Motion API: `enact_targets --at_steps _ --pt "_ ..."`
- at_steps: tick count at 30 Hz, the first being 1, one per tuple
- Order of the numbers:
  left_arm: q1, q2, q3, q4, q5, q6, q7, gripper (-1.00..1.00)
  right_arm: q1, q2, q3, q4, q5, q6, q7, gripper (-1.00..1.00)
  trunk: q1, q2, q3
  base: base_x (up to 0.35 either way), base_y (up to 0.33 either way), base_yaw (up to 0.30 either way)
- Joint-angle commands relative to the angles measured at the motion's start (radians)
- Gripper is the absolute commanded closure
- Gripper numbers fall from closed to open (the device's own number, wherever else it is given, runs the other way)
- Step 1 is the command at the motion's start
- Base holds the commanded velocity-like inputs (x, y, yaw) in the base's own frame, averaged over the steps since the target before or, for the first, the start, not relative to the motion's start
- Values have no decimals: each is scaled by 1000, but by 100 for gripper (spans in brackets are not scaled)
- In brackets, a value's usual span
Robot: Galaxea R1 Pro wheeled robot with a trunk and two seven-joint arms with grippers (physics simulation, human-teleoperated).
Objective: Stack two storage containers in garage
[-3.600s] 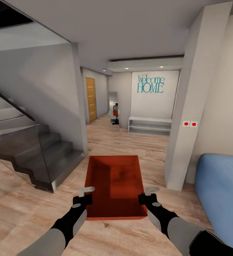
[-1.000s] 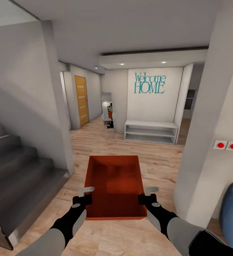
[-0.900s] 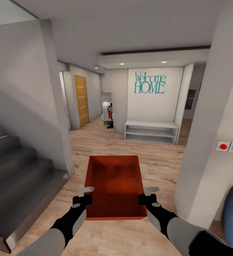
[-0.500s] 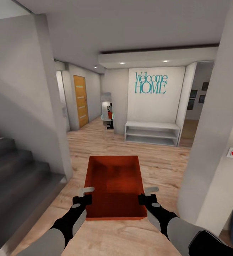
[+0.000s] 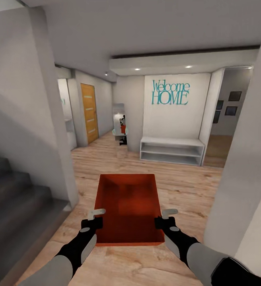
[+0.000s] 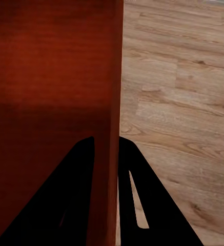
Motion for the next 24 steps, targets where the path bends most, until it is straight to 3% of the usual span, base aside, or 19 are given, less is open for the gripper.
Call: enact_targets --at_steps 1,24 --pt "1 0 -15 1 5 1 36 100 -1 13 -31 -3 -9 -7 -13 100 1 -1 0 322 0 0" --pt "1 0 -15 2 5 2 36 100 -1 10 -32 -3 -8 -7 -13 100 1 -1 0 322 0 0"
